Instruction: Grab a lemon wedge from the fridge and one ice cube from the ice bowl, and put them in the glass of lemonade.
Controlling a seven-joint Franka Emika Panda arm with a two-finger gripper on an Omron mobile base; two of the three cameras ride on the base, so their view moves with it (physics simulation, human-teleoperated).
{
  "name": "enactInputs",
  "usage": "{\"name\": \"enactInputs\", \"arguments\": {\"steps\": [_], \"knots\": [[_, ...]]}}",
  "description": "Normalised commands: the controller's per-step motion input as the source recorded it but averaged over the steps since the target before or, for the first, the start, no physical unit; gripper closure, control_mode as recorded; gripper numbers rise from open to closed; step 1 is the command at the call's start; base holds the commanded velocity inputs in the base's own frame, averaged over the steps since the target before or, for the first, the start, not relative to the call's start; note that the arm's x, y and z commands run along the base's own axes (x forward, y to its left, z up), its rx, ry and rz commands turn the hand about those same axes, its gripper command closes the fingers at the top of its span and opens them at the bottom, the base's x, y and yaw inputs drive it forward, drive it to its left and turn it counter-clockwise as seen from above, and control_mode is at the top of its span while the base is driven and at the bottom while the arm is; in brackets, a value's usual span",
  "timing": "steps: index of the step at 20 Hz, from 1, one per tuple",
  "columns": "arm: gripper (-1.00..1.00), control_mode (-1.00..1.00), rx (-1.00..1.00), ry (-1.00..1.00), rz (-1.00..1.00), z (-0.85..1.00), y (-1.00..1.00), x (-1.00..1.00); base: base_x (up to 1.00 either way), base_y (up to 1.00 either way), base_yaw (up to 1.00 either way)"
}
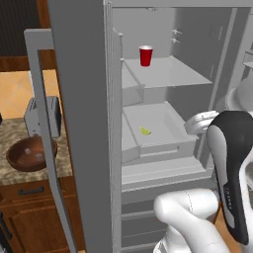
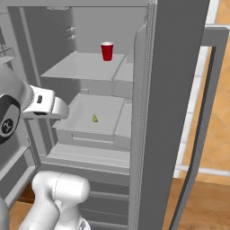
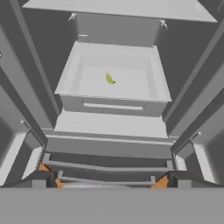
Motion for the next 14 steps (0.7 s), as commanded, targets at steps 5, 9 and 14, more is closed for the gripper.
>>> {"name": "enactInputs", "arguments": {"steps": [5, 9, 14], "knots": [[-1.00, -1.00, 0.02, -0.04, 0.00, -0.39, 0.17, 0.64, 0.00, 0.00, 0.00], [-1.00, -1.00, 0.01, -0.04, 0.00, -0.36, 0.06, 0.67, 0.00, 0.00, 0.00], [-1.00, -1.00, 0.00, -0.01, 0.00, -0.18, 0.00, 0.73, 0.00, 0.00, 0.00]]}}
